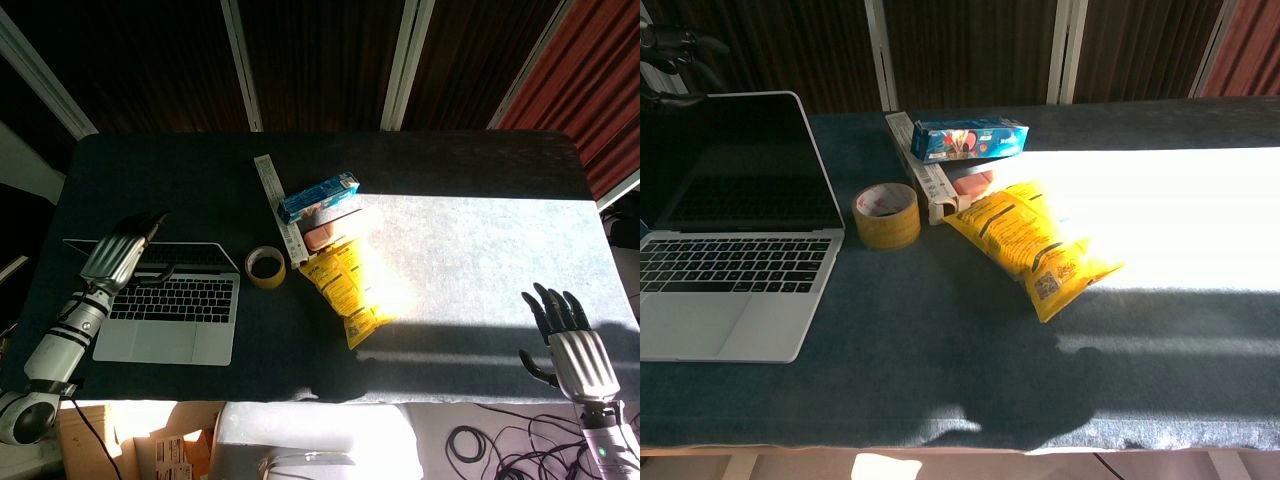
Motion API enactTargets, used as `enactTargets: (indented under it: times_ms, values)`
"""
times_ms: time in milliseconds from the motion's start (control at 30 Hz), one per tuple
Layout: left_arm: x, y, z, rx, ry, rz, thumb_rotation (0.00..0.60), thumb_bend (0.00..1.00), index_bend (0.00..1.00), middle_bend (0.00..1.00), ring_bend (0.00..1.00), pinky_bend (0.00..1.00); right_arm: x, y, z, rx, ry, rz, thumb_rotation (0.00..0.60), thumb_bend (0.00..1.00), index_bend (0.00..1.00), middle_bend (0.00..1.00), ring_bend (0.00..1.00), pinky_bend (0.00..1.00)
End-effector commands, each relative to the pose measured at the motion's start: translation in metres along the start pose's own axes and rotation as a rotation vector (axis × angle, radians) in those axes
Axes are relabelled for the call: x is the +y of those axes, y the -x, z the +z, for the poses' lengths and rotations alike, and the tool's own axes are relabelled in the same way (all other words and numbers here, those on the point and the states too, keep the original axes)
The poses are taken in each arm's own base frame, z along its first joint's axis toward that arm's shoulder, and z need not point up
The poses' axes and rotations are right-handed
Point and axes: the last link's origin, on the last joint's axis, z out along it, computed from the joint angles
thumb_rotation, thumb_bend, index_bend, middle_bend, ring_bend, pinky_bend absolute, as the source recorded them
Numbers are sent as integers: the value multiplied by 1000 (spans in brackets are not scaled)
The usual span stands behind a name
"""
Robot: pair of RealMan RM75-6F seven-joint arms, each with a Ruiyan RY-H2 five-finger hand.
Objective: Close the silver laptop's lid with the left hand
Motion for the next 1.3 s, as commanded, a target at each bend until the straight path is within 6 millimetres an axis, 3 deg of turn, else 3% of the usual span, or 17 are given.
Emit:
enactTargets:
  times_ms: [33, 433, 667, 900, 1300]
  values:
    - [0, 0, 0, 1, -2, -4, 333, 394, 92, 215, 77, 128, 0, 0, 0, -4, -4, 0, 600, 272, 0, 0, 0, 0]
    - [-9, 10, -13, -22, -44, 116, 383, 425, 92, 215, 80, 144, -3, 1, -1, -9, -19, -1, 600, 271, 0, 0, 0, 0]
    - [-2, 19, -33, -78, -52, 205, 394, 503, 92, 215, 89, 156, -7, 5, 0, -29, -26, -10, 600, 272, 0, 0, 0, 0]
    - [5, 24, -45, -97, -40, 243, 374, 505, 92, 215, 89, 157, -9, 5, -1, -40, -43, -17, 600, 272, 0, 0, 0, 0]
    - [17, 54, -93, -156, 20, 360, 359, 472, 92, 215, 89, 159, -8, 1, -5, -6, -64, 2, 600, 272, 0, 0, 0, 0]
